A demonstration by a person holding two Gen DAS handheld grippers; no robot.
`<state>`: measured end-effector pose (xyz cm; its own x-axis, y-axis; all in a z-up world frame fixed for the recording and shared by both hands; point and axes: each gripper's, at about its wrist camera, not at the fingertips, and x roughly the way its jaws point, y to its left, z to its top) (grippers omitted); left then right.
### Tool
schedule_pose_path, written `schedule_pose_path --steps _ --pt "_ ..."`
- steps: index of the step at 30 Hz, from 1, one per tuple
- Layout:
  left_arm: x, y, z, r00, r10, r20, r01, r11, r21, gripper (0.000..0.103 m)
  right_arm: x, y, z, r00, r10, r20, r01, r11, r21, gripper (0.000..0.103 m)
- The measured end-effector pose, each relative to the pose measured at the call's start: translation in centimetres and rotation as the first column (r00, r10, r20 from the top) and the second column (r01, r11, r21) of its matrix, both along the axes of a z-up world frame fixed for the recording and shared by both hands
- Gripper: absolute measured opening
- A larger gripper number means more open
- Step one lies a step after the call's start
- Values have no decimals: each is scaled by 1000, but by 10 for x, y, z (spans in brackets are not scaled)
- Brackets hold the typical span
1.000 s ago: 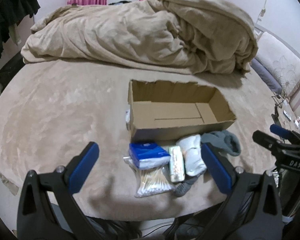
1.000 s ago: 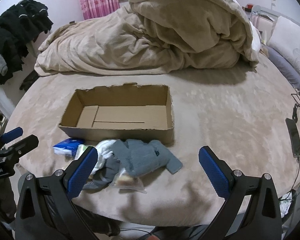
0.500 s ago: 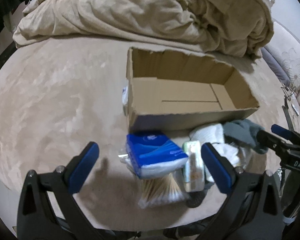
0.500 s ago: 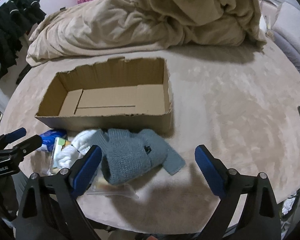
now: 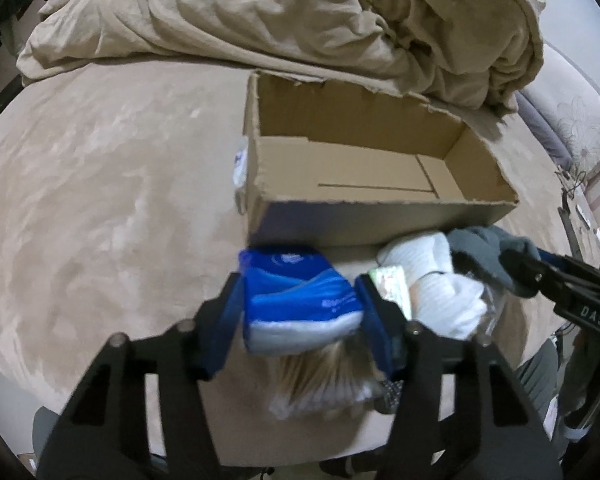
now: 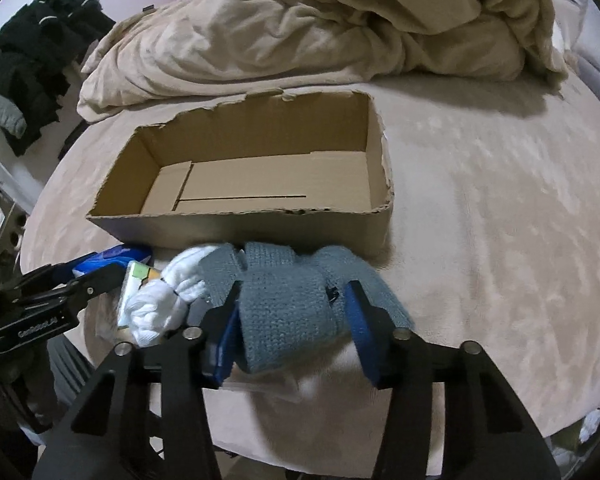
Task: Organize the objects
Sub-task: 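Grasp the blue tissue pack with the left gripper while the right grasps grey gloves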
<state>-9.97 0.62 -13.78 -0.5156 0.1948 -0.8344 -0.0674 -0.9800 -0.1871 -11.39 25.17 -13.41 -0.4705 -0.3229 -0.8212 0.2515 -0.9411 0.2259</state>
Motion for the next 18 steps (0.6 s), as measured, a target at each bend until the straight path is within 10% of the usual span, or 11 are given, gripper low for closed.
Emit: schedule_pose_path --steps 18 --pt "37 -6 87 985 -7 -171 23 996 91 47 29 7 77 984 -1 -177 -3 1000 -19 45"
